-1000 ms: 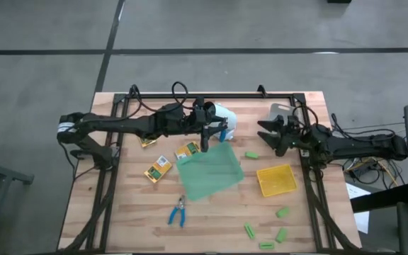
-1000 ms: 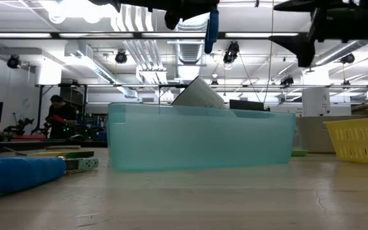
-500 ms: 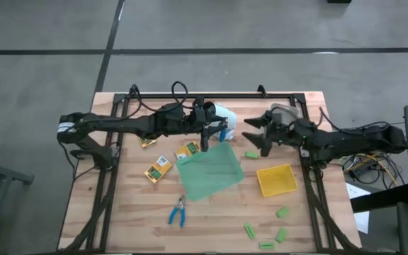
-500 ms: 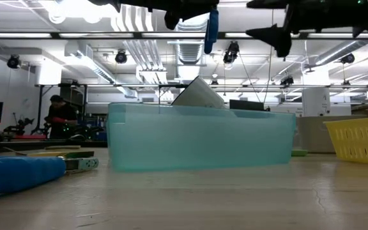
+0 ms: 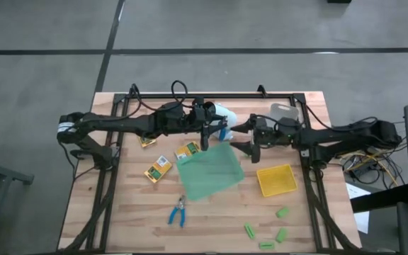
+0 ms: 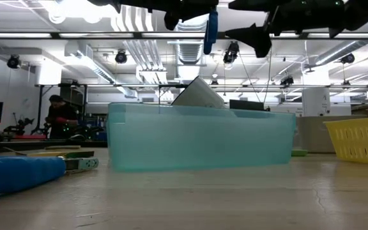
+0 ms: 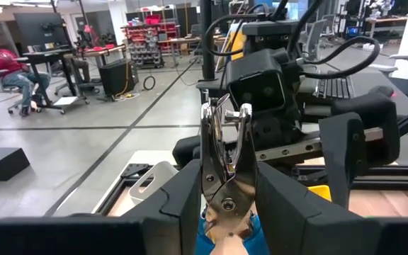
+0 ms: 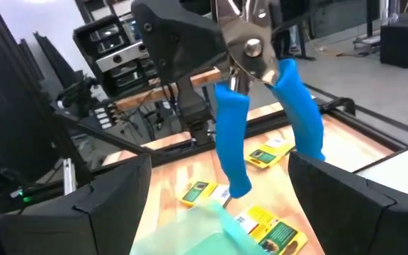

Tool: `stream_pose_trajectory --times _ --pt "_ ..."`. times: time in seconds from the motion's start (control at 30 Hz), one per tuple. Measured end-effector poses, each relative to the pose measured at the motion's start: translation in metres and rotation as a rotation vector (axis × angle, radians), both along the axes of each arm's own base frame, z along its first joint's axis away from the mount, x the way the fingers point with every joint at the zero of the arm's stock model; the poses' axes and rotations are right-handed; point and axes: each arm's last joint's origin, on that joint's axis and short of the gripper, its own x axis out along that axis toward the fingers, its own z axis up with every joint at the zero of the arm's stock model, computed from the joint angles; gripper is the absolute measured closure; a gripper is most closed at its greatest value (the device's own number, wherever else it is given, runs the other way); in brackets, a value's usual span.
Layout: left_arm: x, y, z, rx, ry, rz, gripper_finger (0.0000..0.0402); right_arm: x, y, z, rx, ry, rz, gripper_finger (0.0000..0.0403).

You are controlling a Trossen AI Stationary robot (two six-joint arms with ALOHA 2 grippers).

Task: Pick & Place School Supplies
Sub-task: Put the blue plier into the gray bin

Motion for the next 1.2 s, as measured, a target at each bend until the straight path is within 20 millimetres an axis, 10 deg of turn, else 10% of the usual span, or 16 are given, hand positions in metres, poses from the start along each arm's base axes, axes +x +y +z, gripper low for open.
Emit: stream_pose_trajectory --times 0.53,1.2 --pt "0.0 0.0 0.0 -0.001 0.0 -0.013 0.0282 0.044 -0.004 -0.004 0.005 0.073 0.0 0.0076" --pt "0.0 0.0 0.0 0.0 0.0 -0.013 0.0282 0.051 -0.004 -0.008 0.033 0.088 -0.002 0.0076"
